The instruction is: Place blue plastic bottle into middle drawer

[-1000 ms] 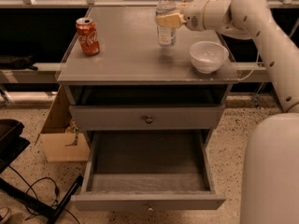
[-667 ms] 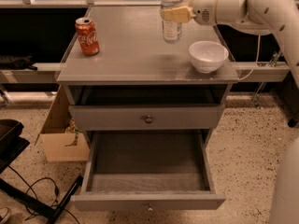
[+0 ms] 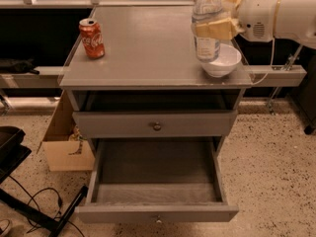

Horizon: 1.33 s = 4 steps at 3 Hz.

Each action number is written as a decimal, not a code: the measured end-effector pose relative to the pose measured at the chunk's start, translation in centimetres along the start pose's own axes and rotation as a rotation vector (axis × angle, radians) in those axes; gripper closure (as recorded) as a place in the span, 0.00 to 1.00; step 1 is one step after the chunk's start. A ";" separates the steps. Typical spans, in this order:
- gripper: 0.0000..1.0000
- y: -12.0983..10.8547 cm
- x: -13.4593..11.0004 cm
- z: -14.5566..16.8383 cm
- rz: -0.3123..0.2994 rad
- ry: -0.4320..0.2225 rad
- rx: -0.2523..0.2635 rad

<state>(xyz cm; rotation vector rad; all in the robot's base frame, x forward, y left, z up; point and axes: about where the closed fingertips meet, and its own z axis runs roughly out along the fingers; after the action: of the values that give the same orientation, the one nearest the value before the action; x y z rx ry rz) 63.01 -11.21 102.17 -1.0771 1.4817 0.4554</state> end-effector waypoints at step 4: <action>1.00 9.1 23.4 -2.4 -0.096 0.430 0.067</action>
Offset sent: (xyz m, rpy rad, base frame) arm -0.1194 -0.0631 -0.1761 -0.3389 0.1274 -0.1330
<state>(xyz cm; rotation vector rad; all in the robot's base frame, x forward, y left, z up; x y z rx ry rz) 56.95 -17.01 78.40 -1.2376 1.7947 0.1054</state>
